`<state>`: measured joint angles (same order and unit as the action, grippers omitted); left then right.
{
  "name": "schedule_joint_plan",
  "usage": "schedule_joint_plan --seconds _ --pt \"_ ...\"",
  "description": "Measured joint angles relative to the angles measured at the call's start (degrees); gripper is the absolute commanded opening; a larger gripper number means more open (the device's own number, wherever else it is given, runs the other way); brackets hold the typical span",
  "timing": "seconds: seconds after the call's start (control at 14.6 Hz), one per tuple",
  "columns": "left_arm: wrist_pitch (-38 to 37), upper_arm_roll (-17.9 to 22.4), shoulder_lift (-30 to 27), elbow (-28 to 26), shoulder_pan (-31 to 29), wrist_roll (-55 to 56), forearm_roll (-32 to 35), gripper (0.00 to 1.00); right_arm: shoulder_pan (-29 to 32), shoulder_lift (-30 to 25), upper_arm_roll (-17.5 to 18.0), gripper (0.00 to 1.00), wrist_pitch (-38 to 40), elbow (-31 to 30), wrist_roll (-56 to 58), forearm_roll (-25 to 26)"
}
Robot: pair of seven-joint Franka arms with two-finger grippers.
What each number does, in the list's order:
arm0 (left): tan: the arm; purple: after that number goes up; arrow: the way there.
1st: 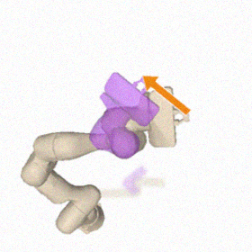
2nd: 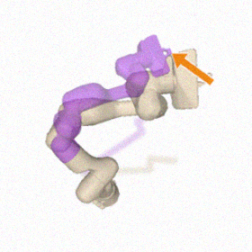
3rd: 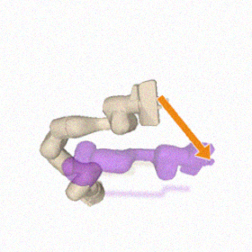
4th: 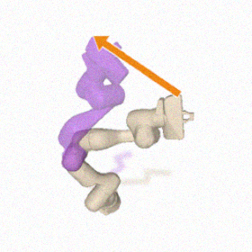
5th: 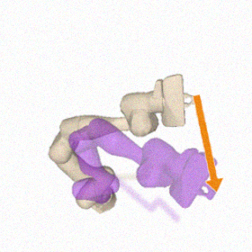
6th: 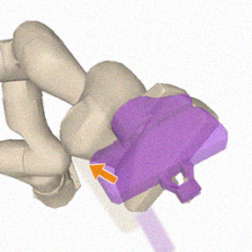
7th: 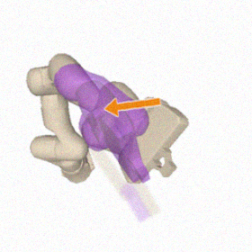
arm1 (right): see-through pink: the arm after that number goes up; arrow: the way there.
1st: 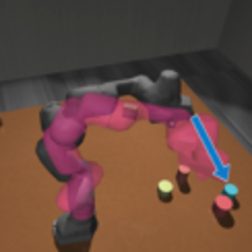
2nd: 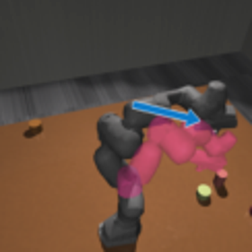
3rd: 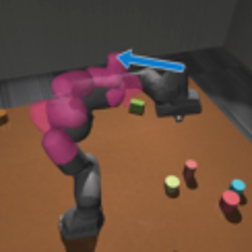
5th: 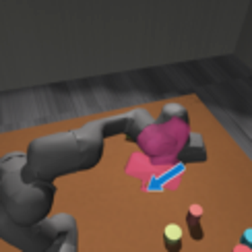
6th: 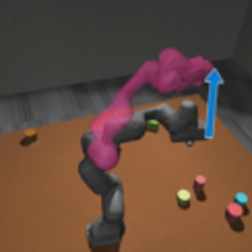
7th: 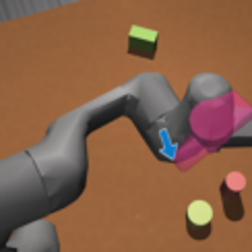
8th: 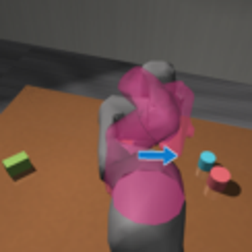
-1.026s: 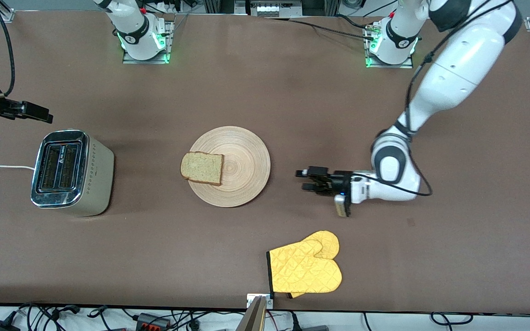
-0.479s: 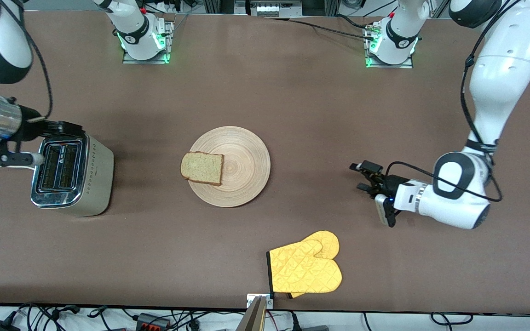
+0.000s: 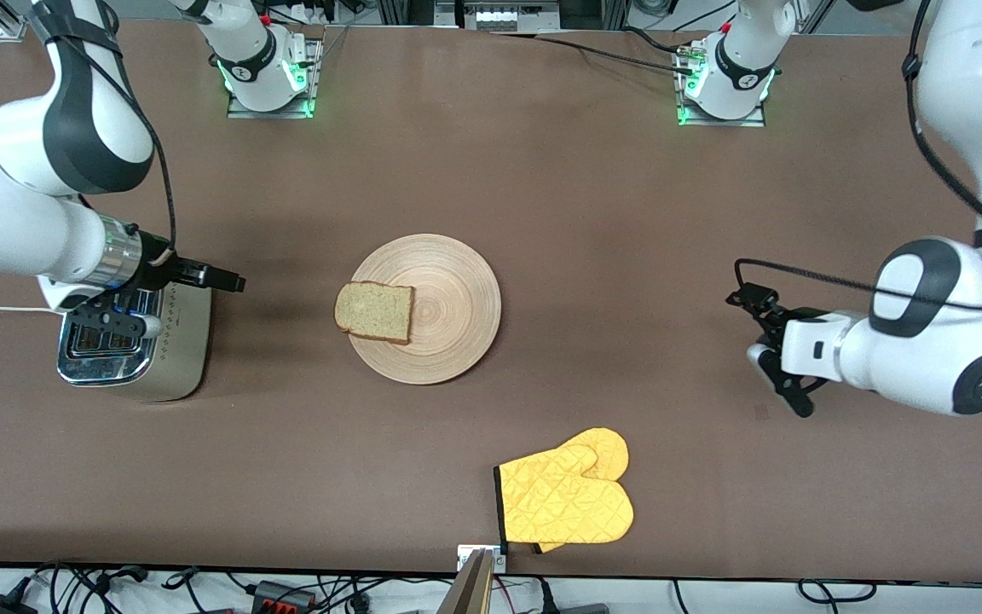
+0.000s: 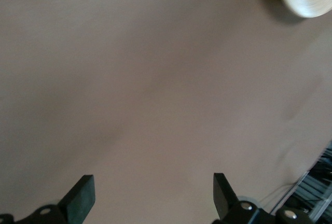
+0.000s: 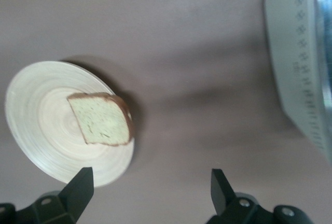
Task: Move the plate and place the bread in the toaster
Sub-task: 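Release the plate with the left gripper while the right gripper reaches out, then move the right gripper down onto the bread slice on the plate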
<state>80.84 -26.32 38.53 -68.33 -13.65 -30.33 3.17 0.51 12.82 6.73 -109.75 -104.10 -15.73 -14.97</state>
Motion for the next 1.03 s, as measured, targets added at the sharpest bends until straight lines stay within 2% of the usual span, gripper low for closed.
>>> schedule_joint_plan --seconds 0.14,0.27,0.34,0.55,0.75,1.03 --pt "-2.48 0.0 -4.25 0.06 0.27 3.24 5.14 1.0 -0.06 -2.48 0.02 1.0 -6.99 -6.8 0.05 -1.18" --pt "-3.41 0.96 -8.75 -0.04 0.99 7.22 7.16 1.0 -0.82 -4.74 0.06 1.0 -14.6 -13.57 0.9 -2.2" --pt "-3.65 3.23 -11.06 -0.15 2.46 8.72 7.11 1.0 -1.52 -5.43 0.1 1.0 -18.17 -16.4 1.08 -3.75" --pt "-3.62 15.27 -18.29 -3.2 10.53 13.18 6.12 1.0 -4.28 -5.92 0.21 1.0 -26.46 -21.69 3.71 -10.46" --pt "3.14 22.08 -26.95 -12.33 14.2 21.72 4.39 1.0 -5.71 -4.85 0.22 1.0 -32.24 -23.74 7.31 -11.93" --pt "17.09 24.01 -37.57 -26.44 14.55 28.92 1.6 1.0 -8.9 -1.23 0.24 1.0 -39.54 -24.82 10.07 -13.91"
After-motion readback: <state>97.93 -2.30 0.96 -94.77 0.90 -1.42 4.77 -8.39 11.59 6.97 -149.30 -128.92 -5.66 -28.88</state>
